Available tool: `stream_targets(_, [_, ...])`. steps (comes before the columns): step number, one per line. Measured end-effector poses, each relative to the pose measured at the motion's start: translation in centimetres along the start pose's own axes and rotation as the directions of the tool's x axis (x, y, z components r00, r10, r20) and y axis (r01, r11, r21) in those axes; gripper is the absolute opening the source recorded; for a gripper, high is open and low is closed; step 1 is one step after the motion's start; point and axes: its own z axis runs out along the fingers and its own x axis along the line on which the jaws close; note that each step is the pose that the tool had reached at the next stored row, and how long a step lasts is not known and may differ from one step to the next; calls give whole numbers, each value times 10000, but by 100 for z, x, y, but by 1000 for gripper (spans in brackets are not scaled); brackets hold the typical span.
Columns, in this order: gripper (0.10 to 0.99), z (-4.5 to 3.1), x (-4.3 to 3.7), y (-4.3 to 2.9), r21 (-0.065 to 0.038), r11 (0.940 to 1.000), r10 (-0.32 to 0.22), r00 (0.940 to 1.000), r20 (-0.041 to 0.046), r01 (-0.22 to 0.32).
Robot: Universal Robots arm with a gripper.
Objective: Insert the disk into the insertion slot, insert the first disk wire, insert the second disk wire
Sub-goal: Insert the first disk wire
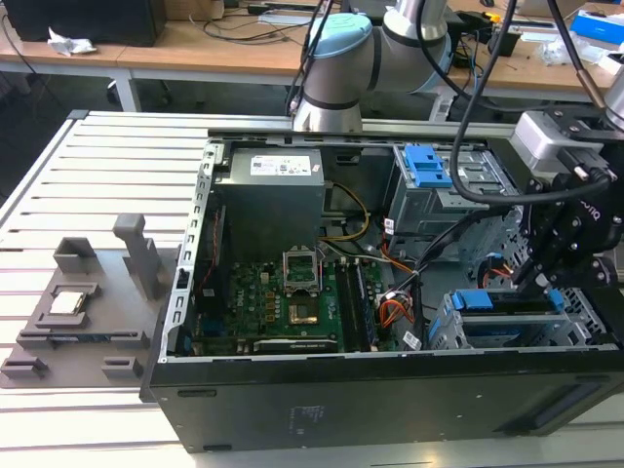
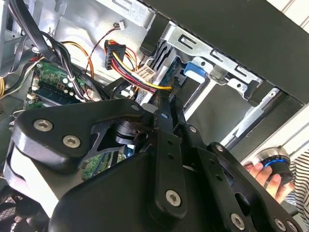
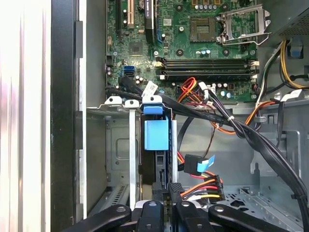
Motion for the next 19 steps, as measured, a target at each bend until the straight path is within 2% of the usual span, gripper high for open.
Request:
stream_targets(14, [165,28,-1,1,0,10000,0,10000,3,0])
stream_targets(19, [165,7,7,2,0,10000,-3,10000,58,3])
